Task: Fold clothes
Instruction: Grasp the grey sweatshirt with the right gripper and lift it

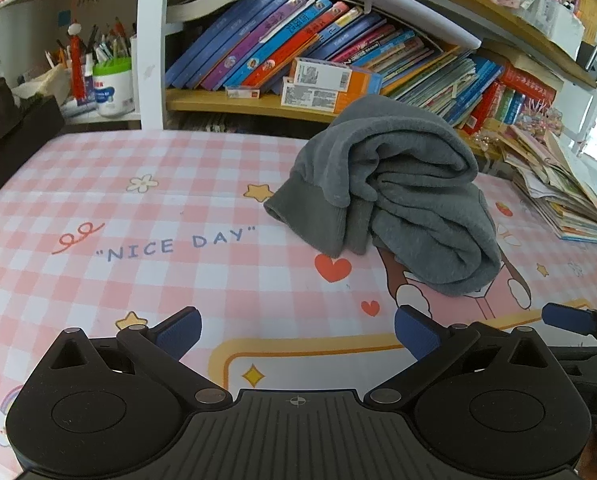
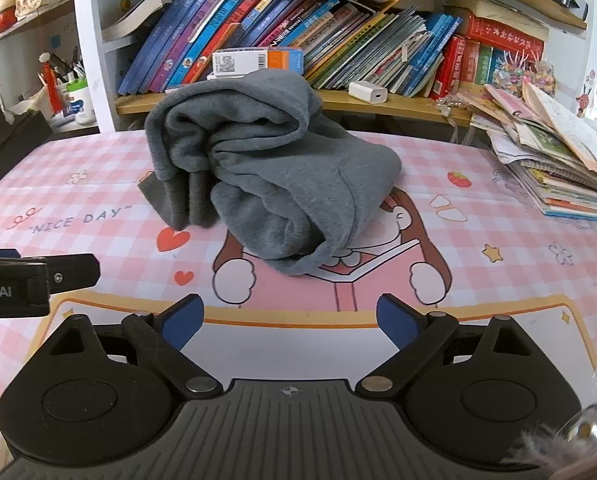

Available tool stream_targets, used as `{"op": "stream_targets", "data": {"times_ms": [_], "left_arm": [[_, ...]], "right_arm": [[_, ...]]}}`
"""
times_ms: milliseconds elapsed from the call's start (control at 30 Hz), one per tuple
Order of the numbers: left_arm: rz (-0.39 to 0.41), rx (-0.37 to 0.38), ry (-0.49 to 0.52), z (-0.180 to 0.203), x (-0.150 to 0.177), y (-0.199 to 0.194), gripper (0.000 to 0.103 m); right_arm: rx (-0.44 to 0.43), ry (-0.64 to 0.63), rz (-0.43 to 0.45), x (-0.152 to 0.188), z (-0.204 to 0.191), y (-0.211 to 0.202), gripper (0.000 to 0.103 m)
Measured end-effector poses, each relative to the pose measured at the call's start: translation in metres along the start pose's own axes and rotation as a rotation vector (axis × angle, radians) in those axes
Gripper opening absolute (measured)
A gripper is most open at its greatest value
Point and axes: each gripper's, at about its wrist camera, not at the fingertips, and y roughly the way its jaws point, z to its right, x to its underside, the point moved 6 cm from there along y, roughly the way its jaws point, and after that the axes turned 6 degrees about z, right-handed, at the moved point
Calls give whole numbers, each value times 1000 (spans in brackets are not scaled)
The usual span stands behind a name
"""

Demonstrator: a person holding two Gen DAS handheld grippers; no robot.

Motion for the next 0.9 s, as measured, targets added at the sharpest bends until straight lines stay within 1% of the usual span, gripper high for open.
{"op": "stream_targets", "data": {"times_ms": [100,167,300,400,467,533,633,767,800,833,867,900], "left_arm": [[-15,7,2,2,2,2,103],[-23,11,-2,3,3,3,103],[-16,-17,1,4,4,3,103],[-6,-34,4,3,2,1,103],[1,-40,-1,2,2,0,103],[8,-45,-6,2,1,-1,103],[19,-54,-13,0,1,-3,103],[28,-59,-28,-2,-1,-5,103],[23,-54,-40,-3,-1,-5,103],[14,-46,-58,-5,-1,-4,103],[-1,-36,-81,-8,0,-3,103],[-19,-31,-106,-11,0,-2,103]], "right_arm": [[-2,2,-2,0,3,2,91],[-19,3,-14,1,5,4,85],[-21,-18,-14,-3,10,11,83],[-38,-43,0,-11,15,18,76],[-52,-67,9,-20,17,24,70],[-74,-99,21,-31,18,32,68],[-101,-166,25,-46,15,47,66],[-110,-252,16,-60,9,70,62],[-106,-271,14,-63,8,76,59],[-102,-288,7,-63,8,81,52],[-97,-302,-4,-63,8,86,42],[-92,-316,-14,-62,8,90,38]]}}
